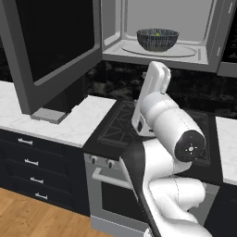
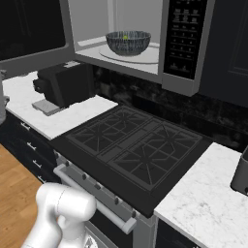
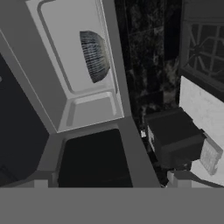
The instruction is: Pick the broccoli from the sink and place it in the bowl. Then pick the bowl and place it in the microwave. Then close the microwave door and press the start button.
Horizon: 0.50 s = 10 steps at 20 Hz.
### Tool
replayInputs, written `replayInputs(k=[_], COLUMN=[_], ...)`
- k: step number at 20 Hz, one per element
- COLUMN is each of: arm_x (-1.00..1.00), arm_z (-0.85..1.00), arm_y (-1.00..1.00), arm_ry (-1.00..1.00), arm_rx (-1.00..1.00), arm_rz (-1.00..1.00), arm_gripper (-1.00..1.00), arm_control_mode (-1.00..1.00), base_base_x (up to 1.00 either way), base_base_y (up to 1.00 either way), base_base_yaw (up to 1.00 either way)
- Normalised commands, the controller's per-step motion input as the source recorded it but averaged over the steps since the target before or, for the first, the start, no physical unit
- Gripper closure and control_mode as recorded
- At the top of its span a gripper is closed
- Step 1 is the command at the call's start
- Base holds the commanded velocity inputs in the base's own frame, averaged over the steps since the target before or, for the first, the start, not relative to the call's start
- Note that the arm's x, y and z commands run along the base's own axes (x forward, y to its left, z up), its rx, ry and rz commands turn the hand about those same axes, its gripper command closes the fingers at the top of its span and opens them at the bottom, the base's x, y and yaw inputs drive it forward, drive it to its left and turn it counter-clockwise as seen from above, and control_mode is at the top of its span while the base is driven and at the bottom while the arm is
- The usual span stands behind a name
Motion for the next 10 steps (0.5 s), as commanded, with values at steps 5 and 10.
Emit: replayInputs(k=[5, 10], arm_x=[-0.41, -0.39], arm_z=[0.00, -0.01], arm_y=[0.48, 0.38], arm_ry=[-0.01, -0.04], arm_rx=[0.00, 0.00], arm_rz=[-0.05, -0.04], arm_gripper=[-1.00, -1.00], arm_control_mode=[-1.00, -1.00], base_base_x=[0.00, 0.00], base_base_y=[0.00, 0.00], base_base_yaw=[0.00, 0.00])
